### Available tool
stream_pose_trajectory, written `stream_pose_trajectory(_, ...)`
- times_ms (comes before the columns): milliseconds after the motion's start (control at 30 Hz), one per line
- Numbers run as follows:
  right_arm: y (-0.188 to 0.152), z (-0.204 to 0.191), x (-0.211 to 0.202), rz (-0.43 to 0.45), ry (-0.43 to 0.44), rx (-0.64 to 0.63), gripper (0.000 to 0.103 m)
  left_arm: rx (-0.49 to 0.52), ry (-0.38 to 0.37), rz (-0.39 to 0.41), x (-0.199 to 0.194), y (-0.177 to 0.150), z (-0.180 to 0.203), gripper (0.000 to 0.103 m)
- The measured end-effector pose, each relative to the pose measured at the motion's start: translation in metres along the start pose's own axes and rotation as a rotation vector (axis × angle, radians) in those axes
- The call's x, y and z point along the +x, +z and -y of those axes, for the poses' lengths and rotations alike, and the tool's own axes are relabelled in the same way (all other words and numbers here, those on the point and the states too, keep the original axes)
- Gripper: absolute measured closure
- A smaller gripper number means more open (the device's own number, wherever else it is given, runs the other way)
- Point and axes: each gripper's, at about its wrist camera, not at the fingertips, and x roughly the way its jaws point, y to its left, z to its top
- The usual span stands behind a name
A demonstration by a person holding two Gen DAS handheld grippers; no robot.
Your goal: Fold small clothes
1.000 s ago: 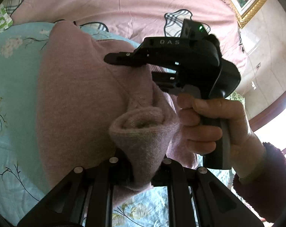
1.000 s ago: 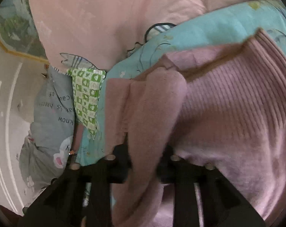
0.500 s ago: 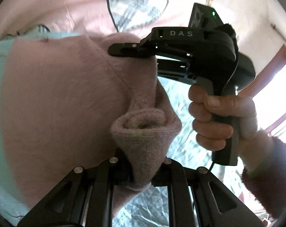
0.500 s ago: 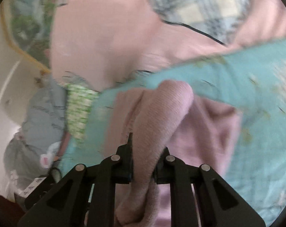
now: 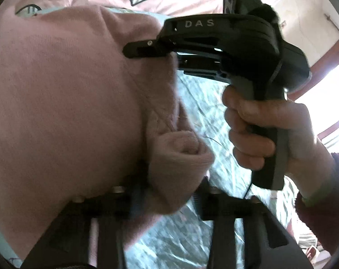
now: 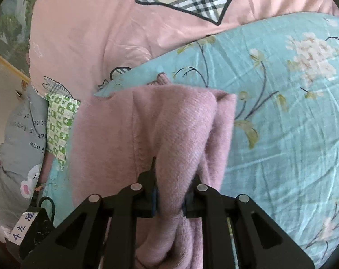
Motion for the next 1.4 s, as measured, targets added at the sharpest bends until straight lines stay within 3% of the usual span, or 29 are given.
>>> stream_pose_trajectory(33,-0.001,0.005,-0.005,0.008,-0.013,0.016,0.077,0.004,-0.005,-0.002,-0.002,-0.002,0.001,0.043)
stream_pose_trajectory(67,-0.002,0.010,-0.009,0.016,-0.026,0.040,0.073,0.010,-0.003,-0.004,-0.004,-0.005,0.002,0.039)
stream_pose_trajectory(233,-0.014,0.020,-0.041,0.065,-0.076,0.110,0.072,0.006,-0.012,-0.025,-0.022,-0.020,-0.001,0.035)
stream_pose_trajectory(400,-0.038,0.010,-0.066,0.095,-0.033,0.124,0.070,-0.061,-0.004,0.026,-0.063,-0.027,-0.023,0.033)
stream_pose_trajectory(467,-0.046,0.008,-0.067,0.087,-0.017,0.140,0.063,-0.096,0.009,0.061,-0.084,-0.024,-0.042,0.032)
stream_pose_trajectory(600,-0.058,0.004,-0.053,0.065,-0.003,0.151,0.063,-0.193,0.094,0.163,-0.119,-0.001,-0.083,0.023)
stream_pose_trajectory(800,-0.048,0.001,-0.036,0.094,-0.002,0.150,0.063,-0.326,0.156,0.208,-0.127,0.053,-0.150,0.023)
stream_pose_trajectory(833,-0.043,0.001,-0.032,0.093,-0.009,0.149,0.064,-0.335,0.160,0.208,-0.124,0.063,-0.158,0.023)
stream_pose_trajectory(967,-0.026,-0.007,-0.026,0.103,-0.035,0.109,0.095,-0.338,0.209,0.191,-0.098,0.101,-0.177,0.025)
stream_pose_trajectory(1067,-0.015,-0.023,-0.044,0.173,0.001,0.029,0.095,-0.288,0.265,0.216,-0.099,0.118,-0.175,0.026)
stream_pose_trajectory(1133,-0.010,-0.029,-0.053,0.203,-0.005,-0.006,0.095,-0.249,0.341,0.203,-0.091,0.122,-0.171,0.026)
stream_pose_trajectory(1233,-0.007,-0.014,-0.036,0.156,-0.081,0.016,0.095,-0.233,0.425,0.156,-0.072,0.125,-0.184,0.029)
stream_pose_trajectory(1400,-0.016,0.015,-0.002,0.081,-0.139,0.071,0.095,-0.229,0.451,0.131,-0.063,0.124,-0.193,0.028)
